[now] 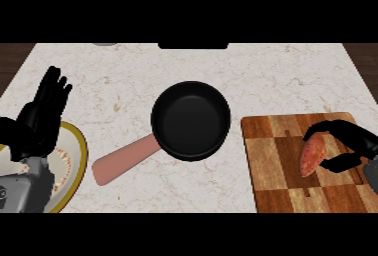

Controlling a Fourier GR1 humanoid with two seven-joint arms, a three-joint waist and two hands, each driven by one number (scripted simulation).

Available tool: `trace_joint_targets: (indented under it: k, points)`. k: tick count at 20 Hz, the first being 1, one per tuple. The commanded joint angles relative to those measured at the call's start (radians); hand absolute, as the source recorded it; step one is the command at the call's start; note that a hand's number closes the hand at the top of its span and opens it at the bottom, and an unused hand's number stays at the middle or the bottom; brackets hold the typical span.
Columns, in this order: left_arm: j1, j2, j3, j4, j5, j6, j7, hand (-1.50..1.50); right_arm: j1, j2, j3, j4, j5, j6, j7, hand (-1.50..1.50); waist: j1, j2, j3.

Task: Pick the sweet potato from the cutting board and place it in the pot

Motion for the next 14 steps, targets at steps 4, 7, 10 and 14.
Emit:
trace_joint_targets:
  k: [4, 7, 10, 14]
  points:
    - [-0.004, -0.028, -0.018, -0.013, -0.034, 0.007, 0.029, 0.00, -0.022, 0.122, 0.039, 0.011, 0.068, -0.052, 0.029, 1.50, -0.004, 0.003, 0.004]
    - [-0.021, -0.015, 0.007, -0.066, -0.025, -0.003, 0.082, 0.00, -0.018, 0.032, -0.014, 0.049, 0.068, -0.030, -0.081, 1.50, -0.004, 0.003, 0.005]
    - [0.020, -0.018, 0.006, -0.066, -0.024, 0.004, 0.082, 0.00, 0.101, 0.151, 0.082, -0.254, 0.073, -0.009, 0.079, 1.50, -0.031, -0.011, 0.002]
    - [0.010, -0.026, -0.012, -0.028, -0.032, -0.008, 0.048, 0.00, 0.014, 0.434, 0.339, -0.303, 0.197, -0.032, 0.151, 1.50, 0.028, -0.027, -0.006]
